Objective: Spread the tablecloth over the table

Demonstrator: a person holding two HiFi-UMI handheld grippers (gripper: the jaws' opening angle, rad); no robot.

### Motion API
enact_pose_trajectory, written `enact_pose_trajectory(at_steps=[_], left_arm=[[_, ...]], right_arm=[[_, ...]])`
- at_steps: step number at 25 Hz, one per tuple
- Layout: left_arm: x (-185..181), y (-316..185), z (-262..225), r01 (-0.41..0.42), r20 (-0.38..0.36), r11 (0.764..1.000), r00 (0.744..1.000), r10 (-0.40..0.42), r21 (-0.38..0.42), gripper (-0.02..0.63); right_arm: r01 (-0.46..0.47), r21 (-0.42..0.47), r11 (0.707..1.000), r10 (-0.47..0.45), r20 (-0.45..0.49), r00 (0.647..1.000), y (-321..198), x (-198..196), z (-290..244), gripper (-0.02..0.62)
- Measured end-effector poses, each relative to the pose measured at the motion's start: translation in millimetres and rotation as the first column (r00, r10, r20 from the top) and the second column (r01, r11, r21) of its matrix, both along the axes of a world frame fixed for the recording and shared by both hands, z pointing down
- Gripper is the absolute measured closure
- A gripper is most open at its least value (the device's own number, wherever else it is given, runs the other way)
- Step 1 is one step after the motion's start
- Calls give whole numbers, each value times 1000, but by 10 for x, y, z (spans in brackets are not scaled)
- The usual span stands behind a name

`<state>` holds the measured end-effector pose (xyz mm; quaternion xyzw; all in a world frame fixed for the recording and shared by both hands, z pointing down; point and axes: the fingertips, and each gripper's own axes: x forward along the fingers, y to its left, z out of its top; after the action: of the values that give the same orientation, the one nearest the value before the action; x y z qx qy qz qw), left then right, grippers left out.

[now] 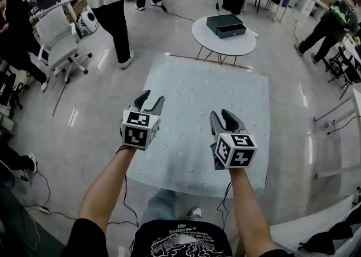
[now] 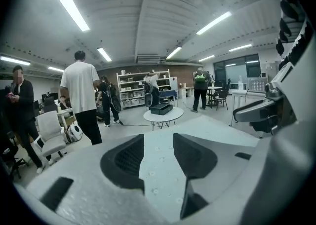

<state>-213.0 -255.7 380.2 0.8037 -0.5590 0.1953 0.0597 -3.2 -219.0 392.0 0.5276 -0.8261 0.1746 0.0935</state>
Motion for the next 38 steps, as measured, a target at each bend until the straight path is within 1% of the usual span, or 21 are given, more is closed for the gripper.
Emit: enact_pose_trajectory(at_steps=[6, 11, 14, 18, 22, 26, 30, 32, 35, 38], left_arm=[[447, 668, -134, 25, -24, 999, 999, -24, 27, 410], [749, 1251, -91, 38, -52, 999, 998, -38, 7, 410], [858, 1529, -78, 42, -73, 999, 996, -43, -8, 410], [947, 1791, 47, 49, -131, 998, 990, -55, -49, 410], [965, 2014, 242, 39, -188, 995, 981, -55, -90, 410], [880, 2203, 521, 30, -246, 988, 967, -67, -149, 400], [757, 2482, 910, 27, -299, 975, 950, -94, -222, 399], [685, 2591, 1105, 25, -329, 966, 937, -113, -258, 396], [555, 2768, 1363, 30, -379, 949, 912, -154, -313, 393], [450, 2932, 1592, 33, -419, 933, 887, -193, -359, 387]], right_arm=[[16, 43, 999, -16, 9, 1000, 562, 414, -175, 449], [12, 43, 999, -14, 37, 999, 1066, 730, -217, 449], [10, 30, 1000, -12, 66, 998, 1327, 843, -210, 430], [-4, -3, 1000, 4, 122, 993, 1610, 942, -74, 420], [-8, -38, 999, 16, 209, 978, 1862, 948, 102, 393], [-15, -64, 998, 31, 260, 965, 2070, 859, 310, 380], [-54, -126, 991, 91, 313, 945, 2295, 837, 627, 374], [-76, -169, 983, 131, 344, 930, 2373, 839, 810, 374], [-99, -232, 968, 186, 392, 901, 2527, 828, 1082, 374], [-116, -278, 953, 227, 411, 883, 2711, 801, 1319, 374]])
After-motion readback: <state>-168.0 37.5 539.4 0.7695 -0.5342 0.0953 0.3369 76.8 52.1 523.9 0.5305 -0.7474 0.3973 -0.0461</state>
